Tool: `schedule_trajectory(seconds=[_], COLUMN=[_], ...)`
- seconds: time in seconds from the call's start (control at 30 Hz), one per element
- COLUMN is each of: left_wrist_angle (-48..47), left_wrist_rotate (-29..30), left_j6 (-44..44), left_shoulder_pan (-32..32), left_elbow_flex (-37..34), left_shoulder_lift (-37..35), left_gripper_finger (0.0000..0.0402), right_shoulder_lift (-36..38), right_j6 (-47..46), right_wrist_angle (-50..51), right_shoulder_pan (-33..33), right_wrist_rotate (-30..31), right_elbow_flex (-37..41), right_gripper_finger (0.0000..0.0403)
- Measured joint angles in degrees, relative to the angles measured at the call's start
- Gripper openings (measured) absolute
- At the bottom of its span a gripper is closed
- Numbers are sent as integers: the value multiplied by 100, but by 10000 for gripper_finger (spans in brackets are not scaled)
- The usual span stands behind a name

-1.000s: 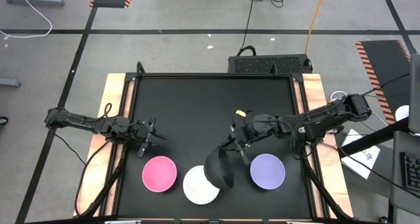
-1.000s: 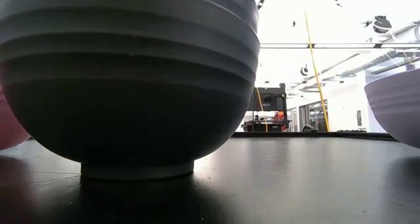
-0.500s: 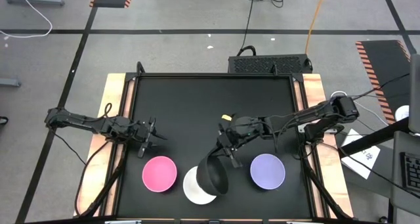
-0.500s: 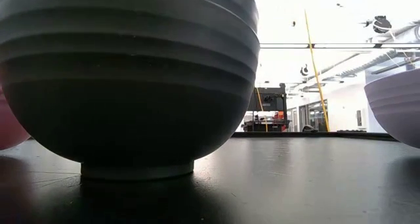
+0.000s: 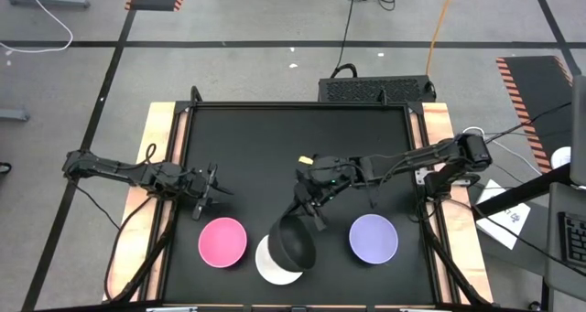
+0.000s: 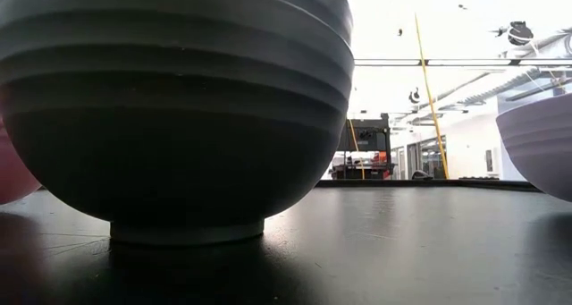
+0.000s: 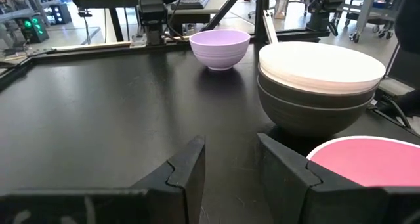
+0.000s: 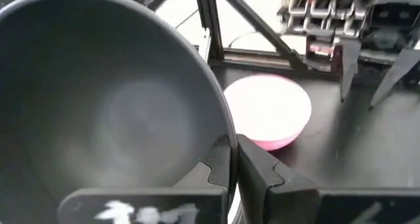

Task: Nest bowls inside each other
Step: Stack the black bowl on top of the stacked white bowl

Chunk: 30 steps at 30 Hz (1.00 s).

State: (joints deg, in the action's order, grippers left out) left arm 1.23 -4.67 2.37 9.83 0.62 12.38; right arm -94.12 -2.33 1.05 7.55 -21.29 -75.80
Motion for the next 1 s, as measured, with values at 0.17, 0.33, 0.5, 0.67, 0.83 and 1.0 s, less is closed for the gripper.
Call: schedule_trajectory(seconds=[0.17, 0.33, 0.5, 0.67, 0.83, 1.0], left_wrist_angle=[-2, -2, -2, -2, -2, -2], left_wrist_rotate=[0, -3, 0, 0, 2, -2], left_j6=[10, 11, 57, 69, 53, 46], left_shoulder_pan=[1, 1, 1, 1, 1, -1], left_elbow_flex=[0, 0, 0, 0, 0, 0], left_shoulder_lift=[0, -1, 0, 0, 0, 0], left_gripper_finger=[136, 136, 136, 136, 136, 136], right_shoulder_lift=[-257, -258, -258, -440, -937, -1598], right_j6=[-109, -223, -301, -374, -567, -618], right_wrist_angle=[742, 1289, 1582, 2225, 2898, 3971], right_shoulder_pan=[-137, -263, -236, -57, -53, -37], right_wrist_rotate=[28, 27, 108, 676, 810, 782], right_elbow_flex=[-397, -640, -934, -1325, -2050, -3080], right_gripper_finger=[2, 2, 1, 1, 1, 1])
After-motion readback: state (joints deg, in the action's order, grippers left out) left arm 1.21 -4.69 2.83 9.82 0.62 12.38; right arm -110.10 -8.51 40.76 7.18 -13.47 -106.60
